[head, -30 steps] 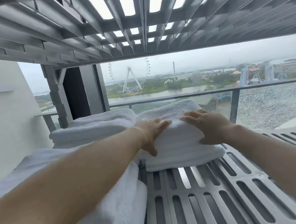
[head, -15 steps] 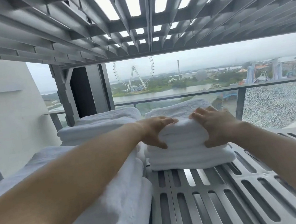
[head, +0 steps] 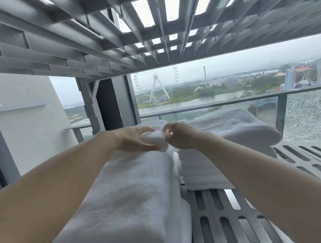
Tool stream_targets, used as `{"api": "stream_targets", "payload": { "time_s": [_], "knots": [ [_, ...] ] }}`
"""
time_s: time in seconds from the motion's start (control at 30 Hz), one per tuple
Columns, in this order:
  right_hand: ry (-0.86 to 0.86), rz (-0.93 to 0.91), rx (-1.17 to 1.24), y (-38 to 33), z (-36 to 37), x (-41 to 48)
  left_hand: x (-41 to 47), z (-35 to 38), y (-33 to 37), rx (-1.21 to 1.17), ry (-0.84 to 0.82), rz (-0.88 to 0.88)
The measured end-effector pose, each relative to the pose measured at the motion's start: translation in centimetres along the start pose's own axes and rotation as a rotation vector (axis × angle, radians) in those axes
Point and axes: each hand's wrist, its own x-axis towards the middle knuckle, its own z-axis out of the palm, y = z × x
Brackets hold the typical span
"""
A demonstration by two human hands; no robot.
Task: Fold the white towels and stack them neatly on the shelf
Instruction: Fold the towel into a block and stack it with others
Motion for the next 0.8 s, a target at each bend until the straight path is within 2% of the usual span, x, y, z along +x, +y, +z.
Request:
{"api": "stream_targets", "payload": {
  "time_s": [0.07,0.23,0.3,0.37,0.5,0.57,0.7,0.8],
  "knots": [
    [-0.003,0.113,0.13,-0.6,-0.5,2.0,-0.3,0.4,-1.3,-0.075,0.03,0.007],
    [-0.105,0.362,0.395,-0.9,-0.2,5.5,-0.5,1.5,-3.6,0.013,0.141,0.085],
    [-0.093,0.459,0.44,-1.2,0.8,6.3,-0.6,1.8,-4.5,-0.007,0.175,0.115],
    [-0.045,0.47,0.467,-1.4,1.4,7.1,-0.9,1.8,-5.5,0.003,0.206,0.138],
    [0.114,0.324,0.539,-1.5,0.6,8.7,-1.0,1.3,-6.4,0.122,0.268,0.16],
    [0.12,0.314,0.497,-1.3,0.7,8.8,-0.7,1.4,-6.2,0.166,0.291,0.156],
    [-0.01,0.413,0.157,-0.5,1.8,8.2,-0.1,2.0,-6.0,0.189,0.2,0.112],
    [0.03,0.294,-0.003,-0.4,1.1,7.8,-0.1,1.6,-6.4,0.165,0.15,0.092]
  ]
}}
